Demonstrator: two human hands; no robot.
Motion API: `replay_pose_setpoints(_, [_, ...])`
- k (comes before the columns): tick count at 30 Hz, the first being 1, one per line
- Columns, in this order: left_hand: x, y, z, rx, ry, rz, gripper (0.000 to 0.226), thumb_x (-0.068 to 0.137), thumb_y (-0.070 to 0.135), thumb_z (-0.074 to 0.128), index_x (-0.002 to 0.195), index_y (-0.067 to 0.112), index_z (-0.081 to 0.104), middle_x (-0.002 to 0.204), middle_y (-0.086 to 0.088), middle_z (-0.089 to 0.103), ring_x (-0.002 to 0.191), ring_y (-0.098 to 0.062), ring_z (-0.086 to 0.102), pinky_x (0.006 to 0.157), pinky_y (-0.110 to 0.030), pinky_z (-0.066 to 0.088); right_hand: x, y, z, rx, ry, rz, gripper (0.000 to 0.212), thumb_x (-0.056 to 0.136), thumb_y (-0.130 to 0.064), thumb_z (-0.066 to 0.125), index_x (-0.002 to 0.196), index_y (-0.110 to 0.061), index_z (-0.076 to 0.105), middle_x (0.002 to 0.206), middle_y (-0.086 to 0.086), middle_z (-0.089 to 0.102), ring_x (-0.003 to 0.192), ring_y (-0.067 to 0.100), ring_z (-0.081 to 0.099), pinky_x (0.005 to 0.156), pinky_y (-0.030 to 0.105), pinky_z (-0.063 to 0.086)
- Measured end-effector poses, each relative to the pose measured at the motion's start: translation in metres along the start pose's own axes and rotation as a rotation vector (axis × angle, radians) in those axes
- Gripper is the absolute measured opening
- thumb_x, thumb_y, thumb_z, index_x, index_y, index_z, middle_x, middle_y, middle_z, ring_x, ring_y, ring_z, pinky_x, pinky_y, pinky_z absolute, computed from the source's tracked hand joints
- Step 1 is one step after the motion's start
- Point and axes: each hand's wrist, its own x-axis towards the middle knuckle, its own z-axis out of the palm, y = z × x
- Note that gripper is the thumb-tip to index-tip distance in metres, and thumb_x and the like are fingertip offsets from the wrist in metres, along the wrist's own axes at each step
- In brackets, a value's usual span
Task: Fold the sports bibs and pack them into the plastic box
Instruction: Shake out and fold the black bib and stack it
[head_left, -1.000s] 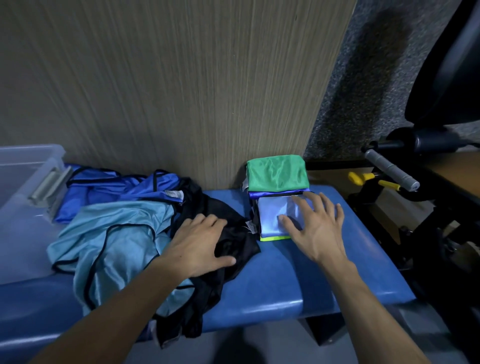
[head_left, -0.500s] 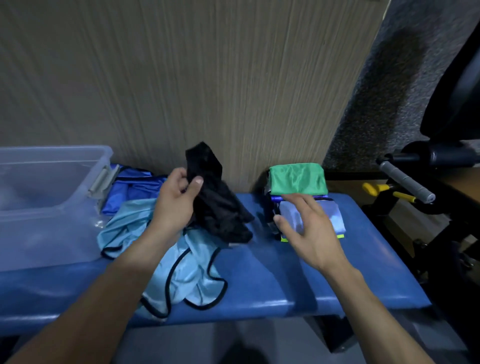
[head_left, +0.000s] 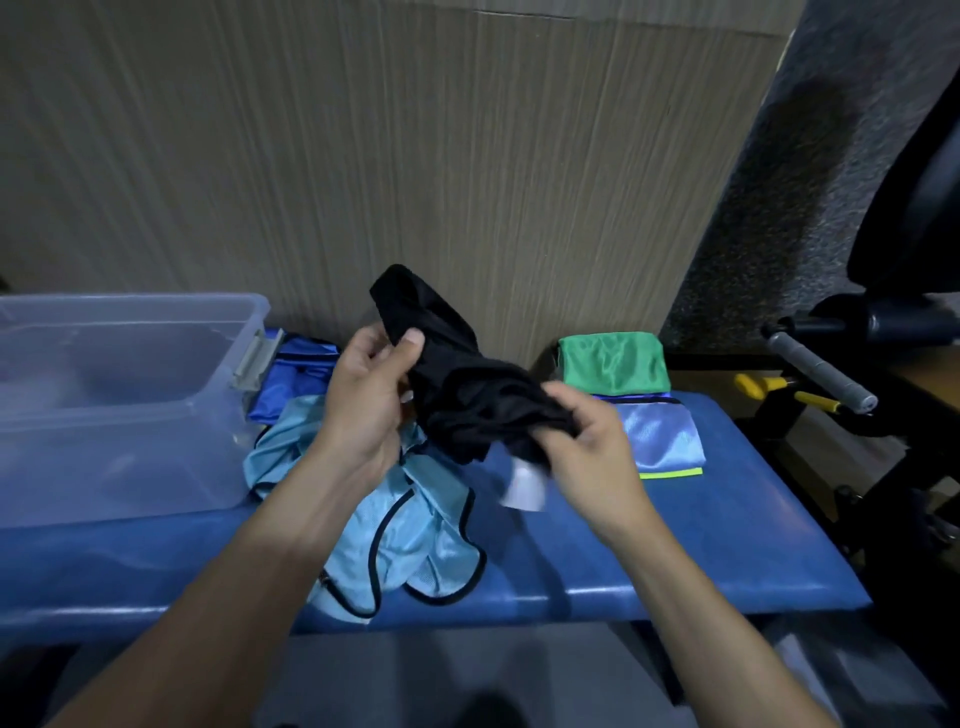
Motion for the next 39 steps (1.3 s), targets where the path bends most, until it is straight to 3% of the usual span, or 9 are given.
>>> replay_pose_setpoints(4, [-0.004, 0.006, -0.012, 0.241, -0.088, 0.022, 0.020, 0.097, 0.023, 0.067, 0.114, 0.013, 0.067, 0.112, -0.004, 0.076, 0.106, -0.018, 0.071, 0.088, -0.028, 0.056, -0.001, -0.025, -0.015, 0.261, 0.090, 0.109, 0.029, 0.093, 0.012, 0.051, 0.081, -0.008, 0.068, 0.071, 0.001, 0.061, 0.065, 0.011, 0.055, 0.059, 0.020, 0.046])
replay_pose_setpoints(10, [-0.016, 0.022, -0.020, 0.377, -0.422, -0.388, 0.033, 0.090, 0.041, 0.067, 0.097, 0.010, 0.073, 0.088, -0.008, 0.074, 0.076, -0.016, 0.069, 0.067, -0.023, 0.053, -0.007, -0.037, -0.030, 0.329, 0.151, 0.254, 0.018, 0.097, 0.000, 0.049, 0.101, -0.001, 0.066, 0.083, 0.015, 0.057, 0.074, 0.026, 0.048, 0.063, 0.035, 0.037])
replay_pose_setpoints(16, [-0.009, 0.002, -0.017, 0.659, 0.074, 0.228, 0.027, 0.093, 0.013, 0.072, 0.118, 0.017, 0.061, 0.102, 0.003, 0.069, 0.081, 0.002, 0.067, 0.080, -0.027, 0.055, -0.004, -0.025, -0.022, 0.258, 0.236, 0.315, 0.014, 0.094, 0.002, 0.052, 0.094, 0.009, 0.065, 0.078, 0.016, 0.060, 0.065, 0.026, 0.056, 0.066, 0.040, 0.043])
replay_pose_setpoints(20, [-0.029, -0.005, -0.009, 0.724, -0.444, 0.188, 0.033, 0.085, 0.030, 0.080, 0.113, 0.025, 0.063, 0.109, 0.007, 0.070, 0.103, -0.009, 0.067, 0.087, -0.029, 0.054, -0.004, -0.020, -0.015, 0.193, 0.115, 0.186, 0.023, 0.092, 0.011, 0.055, 0.094, -0.006, 0.072, 0.089, 0.009, 0.070, 0.086, 0.018, 0.061, 0.071, 0.024, 0.054])
replay_pose_setpoints(23, [-0.033, -0.024, -0.010, 0.851, -0.587, 0.224, 0.033, 0.085, 0.032, 0.078, 0.114, 0.026, 0.064, 0.106, 0.009, 0.071, 0.102, -0.010, 0.068, 0.092, -0.041, 0.054, -0.004, -0.020, -0.010, 0.094, -0.025, 0.071, 0.026, 0.089, 0.015, 0.061, 0.103, -0.004, 0.071, 0.095, 0.009, 0.072, 0.091, 0.016, 0.064, 0.081, 0.027, 0.053])
replay_pose_setpoints(27, [-0.023, -0.022, -0.021, 0.750, -0.578, 0.107, 0.012, 0.093, 0.009, 0.072, 0.102, 0.015, 0.070, 0.098, 0.006, 0.075, 0.097, -0.011, 0.071, 0.092, -0.032, 0.055, -0.002, -0.021, -0.011, -0.043, 0.021, -0.053, 0.053, 0.080, 0.028, 0.055, 0.117, -0.009, 0.067, 0.102, 0.000, 0.076, 0.093, 0.011, 0.069, 0.080, 0.019, 0.053])
replay_pose_setpoints(32, [-0.021, -0.013, -0.032, 0.447, -0.443, -0.107, 0.016, 0.098, 0.018, 0.063, 0.099, 0.010, 0.076, 0.097, -0.005, 0.077, 0.090, -0.012, 0.071, 0.082, -0.022, 0.054, -0.001, -0.012, -0.024, -0.162, 0.067, 0.009, 0.077, 0.078, 0.029, 0.048, 0.132, -0.026, 0.060, 0.088, 0.004, 0.069, 0.078, 0.010, 0.064, 0.070, 0.018, 0.051])
replay_pose_setpoints(36, [-0.017, 0.010, -0.033, 0.069, -0.218, -0.117, 0.024, 0.104, 0.020, 0.052, 0.100, 0.007, 0.072, 0.097, -0.007, 0.076, 0.089, -0.013, 0.071, 0.082, -0.024, 0.057, -0.004, -0.013, -0.032, -0.173, 0.098, 0.094, 0.067, 0.080, 0.028, 0.043, 0.118, -0.022, 0.068, 0.089, 0.007, 0.072, 0.073, 0.016, 0.064, 0.064, 0.042, 0.058])
replay_pose_setpoints(39, [-0.012, 0.028, -0.039, -0.036, -0.113, -0.080, 0.026, 0.105, 0.023, 0.050, 0.111, 0.007, 0.070, 0.110, -0.012, 0.075, 0.103, -0.019, 0.071, 0.093, -0.031, 0.057, -0.008, -0.015, -0.039, -0.075, 0.157, 0.254, 0.058, 0.085, 0.024, 0.038, 0.111, -0.016, 0.070, 0.100, 0.019, 0.070, 0.061, 0.023, 0.058, 0.049, 0.034, 0.054])
